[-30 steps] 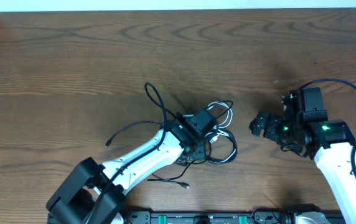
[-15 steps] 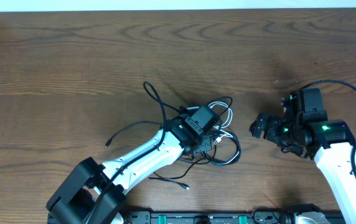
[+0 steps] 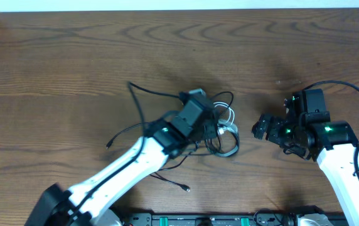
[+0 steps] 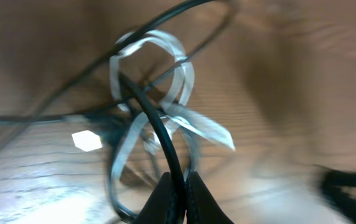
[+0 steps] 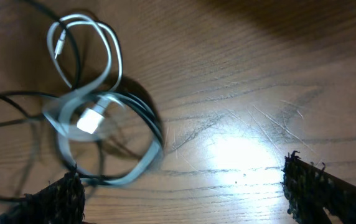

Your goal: Untangle cables

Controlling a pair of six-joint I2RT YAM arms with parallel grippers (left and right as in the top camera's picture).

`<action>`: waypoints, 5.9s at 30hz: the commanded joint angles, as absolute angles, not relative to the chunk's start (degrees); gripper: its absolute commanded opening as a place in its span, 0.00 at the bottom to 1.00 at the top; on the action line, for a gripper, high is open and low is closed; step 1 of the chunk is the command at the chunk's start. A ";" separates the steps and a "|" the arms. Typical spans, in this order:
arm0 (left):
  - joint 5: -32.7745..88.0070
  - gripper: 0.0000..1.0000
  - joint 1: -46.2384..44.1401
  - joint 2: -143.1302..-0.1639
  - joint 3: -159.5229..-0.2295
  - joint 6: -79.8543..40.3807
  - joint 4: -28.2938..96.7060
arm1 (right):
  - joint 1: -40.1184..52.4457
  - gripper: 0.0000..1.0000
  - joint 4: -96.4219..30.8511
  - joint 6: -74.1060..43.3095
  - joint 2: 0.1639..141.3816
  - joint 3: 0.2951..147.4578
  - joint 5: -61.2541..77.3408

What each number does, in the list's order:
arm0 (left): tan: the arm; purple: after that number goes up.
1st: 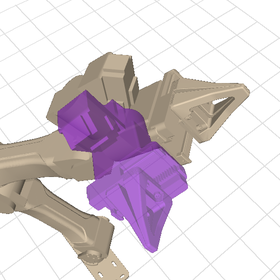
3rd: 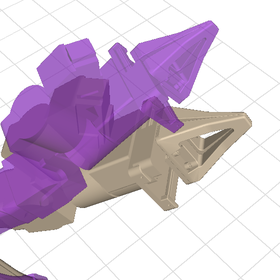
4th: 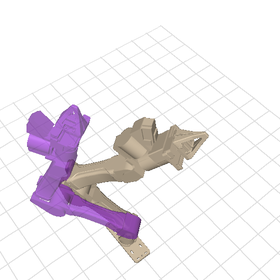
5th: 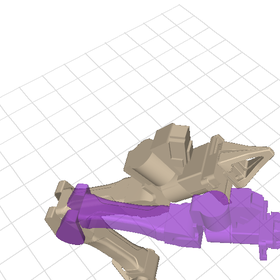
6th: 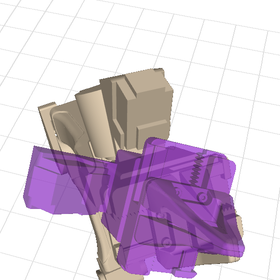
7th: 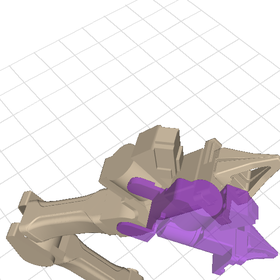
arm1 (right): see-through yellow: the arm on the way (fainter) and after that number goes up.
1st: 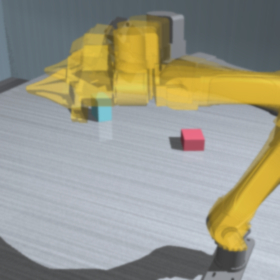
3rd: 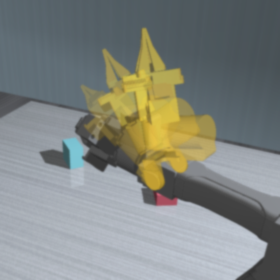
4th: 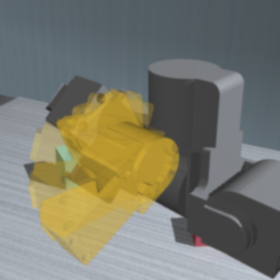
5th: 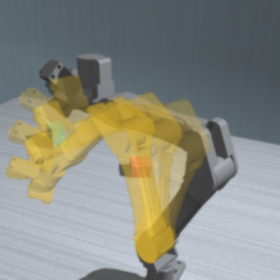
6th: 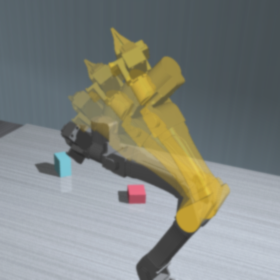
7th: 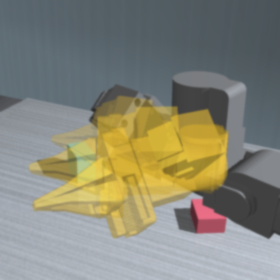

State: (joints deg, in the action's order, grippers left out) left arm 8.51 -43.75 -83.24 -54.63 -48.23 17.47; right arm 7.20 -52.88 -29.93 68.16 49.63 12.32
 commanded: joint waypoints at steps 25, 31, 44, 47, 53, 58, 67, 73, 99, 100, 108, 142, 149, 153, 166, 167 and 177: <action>59.53 0.07 -28.86 -78.65 -54.26 -54.92 -22.96 | 6.79 0.99 -52.49 -29.54 68.16 49.36 10.26; 64.10 0.08 -26.04 -78.65 -54.26 -69.67 -48.18 | 6.79 0.99 -51.59 -30.22 68.16 49.36 9.15; 66.39 0.50 -25.93 -78.67 -54.26 -51.20 -30.79 | 6.79 0.99 -51.44 -31.18 68.16 49.36 12.58; 60.10 0.69 -25.93 -78.67 -54.26 -42.48 -10.46 | 6.22 0.99 -50.96 -29.78 68.14 49.39 12.25; 53.93 0.71 -25.93 -78.54 -54.26 -33.21 11.11 | -2.20 0.99 -53.01 -24.67 66.13 50.11 11.97; 53.87 0.74 -25.93 -78.52 -52.82 -28.08 19.22 | -11.14 0.99 -56.21 -21.67 61.41 50.96 12.69; 54.94 0.73 -23.33 -78.52 -39.94 -33.43 7.53 | -16.88 0.99 -58.37 -19.64 53.91 50.96 12.86; 53.32 0.74 -21.93 -78.54 -27.20 -48.86 -15.29 | -16.88 0.99 -59.05 -19.64 52.75 50.96 12.84; 30.65 0.70 -30.13 -92.88 -13.65 -71.16 -63.48 | -16.88 0.99 -59.20 -19.64 52.82 50.96 14.06; 30.92 0.70 -30.39 -94.70 -14.24 -72.18 -64.47 | -16.88 0.99 -59.20 -19.64 52.82 50.96 14.09; 32.99 0.68 -34.96 -106.28 -18.09 -77.14 -78.06 | -16.88 0.99 -59.22 -19.62 52.82 50.96 14.04; 39.75 0.08 -36.84 -105.47 -26.24 -90.24 -90.98 | -16.03 0.99 -61.30 -14.98 52.95 50.87 24.93; 45.60 0.07 -32.21 -99.55 -26.24 -89.67 -90.96 | -15.92 0.81 -57.63 -8.34 55.96 47.62 41.04; 48.73 0.07 -30.09 -95.20 -26.24 -89.71 -90.96 | -14.33 0.74 -51.42 -2.26 58.41 41.67 50.98; 50.61 0.08 -29.52 -89.91 -26.24 -89.69 -90.96 | -11.16 0.55 -35.75 -12.21 60.75 33.74 54.08; 50.61 0.08 -29.52 -89.91 -26.24 -89.67 -90.96 | -11.00 0.52 -35.42 -12.16 60.75 33.74 55.90; 50.87 0.07 -29.52 -89.91 -26.24 -88.79 -90.96 | -6.46 0.47 -29.69 -10.22 60.77 33.74 63.31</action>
State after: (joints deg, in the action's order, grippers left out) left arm 49.69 -29.78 -90.87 -25.36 -89.78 -90.06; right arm -8.51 -30.68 -10.63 60.90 33.89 60.27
